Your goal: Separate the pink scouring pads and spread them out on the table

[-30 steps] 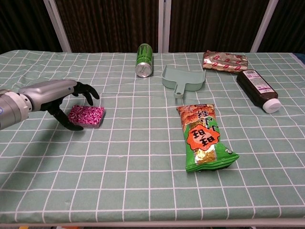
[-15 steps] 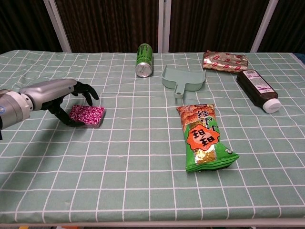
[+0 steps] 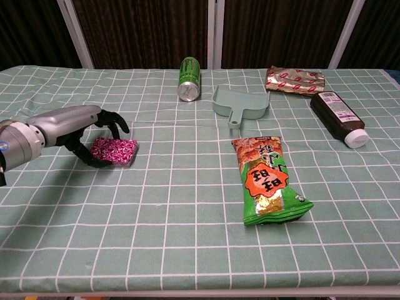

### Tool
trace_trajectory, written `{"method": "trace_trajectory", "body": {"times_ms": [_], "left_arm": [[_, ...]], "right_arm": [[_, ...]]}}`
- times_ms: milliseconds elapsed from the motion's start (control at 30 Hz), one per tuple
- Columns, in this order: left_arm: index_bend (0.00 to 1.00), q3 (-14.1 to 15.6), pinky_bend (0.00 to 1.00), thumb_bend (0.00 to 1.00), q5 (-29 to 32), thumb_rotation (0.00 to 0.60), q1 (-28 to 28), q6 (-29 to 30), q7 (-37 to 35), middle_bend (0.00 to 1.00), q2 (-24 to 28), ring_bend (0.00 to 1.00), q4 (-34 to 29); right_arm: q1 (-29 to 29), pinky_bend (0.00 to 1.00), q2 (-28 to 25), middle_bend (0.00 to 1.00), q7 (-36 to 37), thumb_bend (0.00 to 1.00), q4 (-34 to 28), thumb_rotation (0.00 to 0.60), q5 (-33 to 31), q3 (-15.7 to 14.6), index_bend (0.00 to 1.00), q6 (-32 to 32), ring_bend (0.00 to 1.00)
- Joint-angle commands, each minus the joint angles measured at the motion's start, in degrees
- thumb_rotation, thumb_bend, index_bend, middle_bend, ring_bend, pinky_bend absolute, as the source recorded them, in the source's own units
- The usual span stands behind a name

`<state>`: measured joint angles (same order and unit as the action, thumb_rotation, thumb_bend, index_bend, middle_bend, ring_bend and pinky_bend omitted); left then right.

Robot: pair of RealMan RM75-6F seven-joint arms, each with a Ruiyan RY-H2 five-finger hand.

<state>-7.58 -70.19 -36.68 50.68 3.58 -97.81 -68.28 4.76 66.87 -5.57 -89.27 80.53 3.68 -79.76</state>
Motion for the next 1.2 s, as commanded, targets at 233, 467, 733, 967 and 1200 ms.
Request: {"method": "trace_trajectory", "body": {"times_ms": [233,467,733,967,1200], "left_arm": [[0.30,0.01,0.17,0.24,0.08,0.600,0.14,0.07,-0.46,0.38,0.11,0.12,0.06],[0.31,-0.17,0.17,0.25,0.00,0.600,0.23,0.57,-0.49,0.39,0.60,0.13,-0.52],[0.31,-0.38,0.17,0.25,0.30,0.600,0.37,1.06,0.47,0.40,2.43,0.14,-2.36],[0.32,-1.21,0.17,0.25,1.94,0.600,0.65,1.03,1.03,0.40,4.70,0.14,-0.86],[0.31,-2.65,0.16,0.25,3.91,0.600,1.06,0.30,-1.76,0.40,5.97,0.14,3.21]], "right_arm": [[0.04,0.00,-0.02,0.00,-0.08,0.10,0.01,0.600,-0.20,-0.02,0.00,0.14,0.00],[0.01,0.00,-0.17,0.00,-0.24,0.10,-0.17,0.600,-0.41,-0.01,0.00,0.16,0.00],[-0.04,0.00,-0.33,0.00,-0.47,0.10,-0.41,0.600,-0.37,-0.04,0.00,0.00,0.00],[-0.08,0.00,-0.36,0.00,-0.29,0.10,-0.39,0.600,-0.46,-0.03,0.00,-0.01,0.00],[0.28,0.00,-0.21,0.00,-0.37,0.10,-0.37,0.600,-0.50,-0.16,0.00,0.78,0.00]]}}
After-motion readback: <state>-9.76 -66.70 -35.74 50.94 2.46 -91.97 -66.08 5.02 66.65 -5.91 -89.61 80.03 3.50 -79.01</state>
